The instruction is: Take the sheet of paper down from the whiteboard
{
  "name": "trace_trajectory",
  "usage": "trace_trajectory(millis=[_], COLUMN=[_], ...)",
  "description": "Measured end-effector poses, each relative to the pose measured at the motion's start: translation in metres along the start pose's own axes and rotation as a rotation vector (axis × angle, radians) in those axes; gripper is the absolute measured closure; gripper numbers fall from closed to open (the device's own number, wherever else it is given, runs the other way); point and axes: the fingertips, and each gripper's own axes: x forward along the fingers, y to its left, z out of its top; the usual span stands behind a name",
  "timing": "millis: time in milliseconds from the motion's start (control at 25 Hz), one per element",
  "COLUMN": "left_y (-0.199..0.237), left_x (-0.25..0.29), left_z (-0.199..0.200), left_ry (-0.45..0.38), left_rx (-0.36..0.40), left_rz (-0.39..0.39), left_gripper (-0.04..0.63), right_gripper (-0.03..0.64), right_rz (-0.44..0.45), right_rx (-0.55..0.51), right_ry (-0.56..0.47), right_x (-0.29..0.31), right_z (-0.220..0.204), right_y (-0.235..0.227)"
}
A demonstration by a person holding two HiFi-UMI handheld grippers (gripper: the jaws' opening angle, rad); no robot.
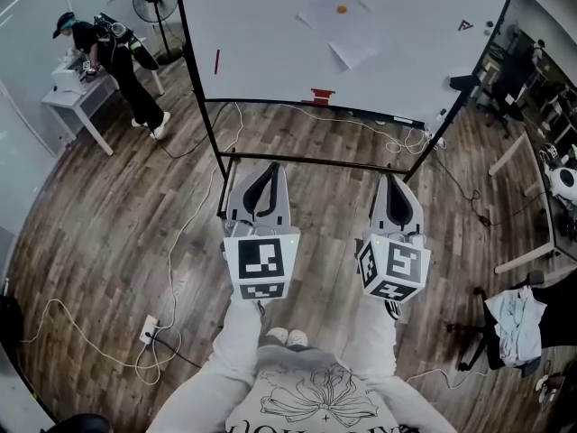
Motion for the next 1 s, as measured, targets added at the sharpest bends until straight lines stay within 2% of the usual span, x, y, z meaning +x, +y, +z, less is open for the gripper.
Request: trace_trajectory(millis=[560,760,1000], left_y=[-0.009,-0.003,0.015], left_x=[0.039,0.078,0.151], left_z=[-0.025,-0.030,-0.032], left_ry=[0.049,0.038,0.025], left_rx=[-0.010,-0.014,-0.016], left_rz=[0.041,0.033,0.015], left_gripper=[0.589,0.590,0.590], right_gripper=[0.614,0.614,0.614], right_rz=[0.054,0.050,0.028], right_rx=[0.000,-0.010,-0.022], right_ry=[0.028,0.031,0.021], right_x=[0.040,0.078,0.148], right_z=[-0.027,-0.036,-0.035], right_y=[-0.015,-0.023,-0.033])
